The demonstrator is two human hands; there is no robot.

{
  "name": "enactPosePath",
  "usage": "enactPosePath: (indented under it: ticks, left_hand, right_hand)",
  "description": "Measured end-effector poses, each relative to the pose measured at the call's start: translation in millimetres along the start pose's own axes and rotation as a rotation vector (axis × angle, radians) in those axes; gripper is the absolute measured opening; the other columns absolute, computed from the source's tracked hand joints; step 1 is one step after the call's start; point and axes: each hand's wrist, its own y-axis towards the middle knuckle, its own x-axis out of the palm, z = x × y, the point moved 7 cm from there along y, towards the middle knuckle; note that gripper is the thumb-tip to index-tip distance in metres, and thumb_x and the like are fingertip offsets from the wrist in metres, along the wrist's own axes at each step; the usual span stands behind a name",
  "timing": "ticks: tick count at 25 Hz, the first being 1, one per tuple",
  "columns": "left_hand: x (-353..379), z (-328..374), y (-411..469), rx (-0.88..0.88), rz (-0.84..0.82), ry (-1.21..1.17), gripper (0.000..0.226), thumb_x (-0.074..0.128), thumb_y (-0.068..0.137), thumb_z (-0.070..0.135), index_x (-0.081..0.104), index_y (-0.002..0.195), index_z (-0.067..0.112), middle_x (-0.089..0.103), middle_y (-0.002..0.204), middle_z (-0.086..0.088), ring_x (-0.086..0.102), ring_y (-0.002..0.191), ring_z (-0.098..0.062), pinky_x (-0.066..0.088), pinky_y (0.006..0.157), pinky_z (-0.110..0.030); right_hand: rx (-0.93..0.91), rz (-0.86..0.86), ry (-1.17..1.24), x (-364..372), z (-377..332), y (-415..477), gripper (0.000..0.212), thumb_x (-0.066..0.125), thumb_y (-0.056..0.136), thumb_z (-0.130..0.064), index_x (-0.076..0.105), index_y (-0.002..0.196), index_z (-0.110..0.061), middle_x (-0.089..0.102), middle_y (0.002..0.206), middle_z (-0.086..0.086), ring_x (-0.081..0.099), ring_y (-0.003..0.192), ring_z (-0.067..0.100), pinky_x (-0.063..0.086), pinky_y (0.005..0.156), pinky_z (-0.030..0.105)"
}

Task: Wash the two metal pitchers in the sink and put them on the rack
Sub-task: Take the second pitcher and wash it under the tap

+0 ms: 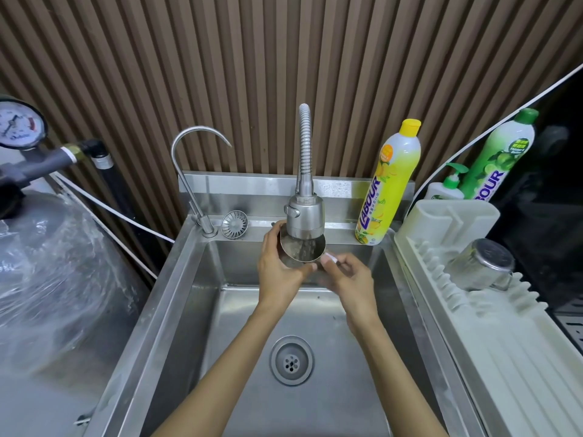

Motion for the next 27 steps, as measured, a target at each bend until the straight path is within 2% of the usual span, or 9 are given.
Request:
enactPosePath:
  ticks: [2, 6, 10, 14, 16, 18, 21, 24, 27]
  left_hand:
    - [-8.1, 15.5, -4.2, 0.079, 0.062, 0.219, 0.084, 0.084, 0.052, 0.019, 0.048, 0.128, 0.016, 0.053, 0.121, -0.003, 0.048, 0.116, -0.020, 0.034, 0.093, -0.021]
    - [-16.9, 13.5, -14.1, -0.037, 0.131, 0.472, 0.082, 0.081, 0.049, 0.054, 0.052, 0.119, 0.022, 0.051, 0.115, 0.000, 0.043, 0.113, -0.020, 0.035, 0.096, -0.033]
    - [-3.7, -24.4, -16.9, -0.298, -0.048, 0.055, 0.079, 0.082, 0.034, 0.055, 0.062, 0.101, 0.018, 0.068, 0.102, 0.001, 0.063, 0.099, -0.015, 0.051, 0.089, -0.031]
    - [23.3, -40.8, -18.4, -0.370, -0.233, -0.296, 0.064, 0.087, 0.045, 0.021, 0.061, 0.104, 0.017, 0.071, 0.101, -0.001, 0.065, 0.099, -0.018, 0.050, 0.086, -0.026]
    - [23.2, -34.6, -10.7, -0.290, -0.193, -0.339, 0.075, 0.084, 0.051, 0.001, 0.052, 0.118, 0.013, 0.067, 0.109, -0.005, 0.063, 0.103, -0.019, 0.051, 0.088, -0.027]
    - [11.8, -21.9, -2.3, -0.161, -0.107, -0.260, 0.086, 0.083, 0.046, 0.005, 0.047, 0.123, 0.016, 0.063, 0.118, -0.007, 0.060, 0.107, -0.019, 0.049, 0.092, -0.025]
    - [-10.1, 5.1, -1.1, 0.061, -0.015, 0.051, 0.080, 0.080, 0.048, 0.003, 0.048, 0.119, 0.025, 0.053, 0.116, 0.004, 0.052, 0.111, -0.017, 0.036, 0.086, -0.002]
    - [-23.2, 23.5, -8.3, 0.120, 0.030, 0.421, 0.082, 0.081, 0.052, 0.024, 0.048, 0.127, 0.020, 0.046, 0.118, 0.003, 0.041, 0.119, -0.019, 0.027, 0.091, -0.019]
    - [-30.1, 17.8, -9.4, -0.003, 0.053, 0.535, 0.081, 0.077, 0.049, 0.055, 0.053, 0.120, 0.024, 0.050, 0.118, 0.001, 0.043, 0.117, -0.021, 0.034, 0.098, -0.035]
  right_hand:
    - [0.159, -0.156, 0.258, 15.6, 17.1, -2.0, 0.019, 0.059, 0.088, -0.017, 0.055, 0.071, -0.009, 0.069, 0.085, 0.016, 0.069, 0.079, 0.031, 0.060, 0.076, 0.038]
    - [0.243, -0.163, 0.151, 11.2, 16.2, -6.1, 0.023, 0.060, 0.088, -0.024, 0.060, 0.081, -0.002, 0.068, 0.077, 0.012, 0.070, 0.056, 0.029, 0.060, 0.053, 0.034]
    - [0.027, 0.049, -0.443, -15.1, -17.1, -4.3, 0.030, 0.065, 0.083, -0.034, 0.058, 0.071, -0.007, 0.071, 0.076, 0.011, 0.070, 0.058, 0.034, 0.058, 0.064, 0.047]
    - [-0.278, 0.189, -0.770, -16.2, -46.0, -20.1, 0.024, 0.062, 0.085, -0.033, 0.063, 0.086, -0.009, 0.073, 0.087, 0.010, 0.066, 0.085, 0.031, 0.046, 0.070, 0.032]
    - [-0.277, 0.172, -0.522, -15.8, -35.5, -18.6, 0.015, 0.063, 0.085, -0.023, 0.065, 0.089, -0.008, 0.072, 0.094, -0.001, 0.068, 0.089, 0.019, 0.048, 0.071, 0.026]
    - [-0.138, 0.035, -0.041, -6.9, -10.8, -9.1, 0.010, 0.062, 0.086, -0.011, 0.059, 0.076, -0.007, 0.069, 0.104, -0.003, 0.068, 0.093, 0.015, 0.057, 0.071, 0.026]
    - [0.098, -0.158, 0.362, 19.7, 22.7, -3.7, 0.020, 0.058, 0.088, -0.007, 0.052, 0.069, -0.008, 0.070, 0.102, 0.012, 0.067, 0.095, 0.028, 0.060, 0.068, 0.033]
    - [0.219, -0.251, 0.399, 34.7, 32.2, -13.9, 0.020, 0.057, 0.089, -0.014, 0.055, 0.070, -0.009, 0.071, 0.075, 0.006, 0.072, 0.072, 0.023, 0.058, 0.055, 0.031]
    - [0.204, -0.215, 0.218, 23.6, 18.3, -13.9, 0.017, 0.060, 0.087, -0.021, 0.061, 0.080, -0.006, 0.072, 0.072, 0.002, 0.072, 0.057, 0.024, 0.055, 0.044, 0.028]
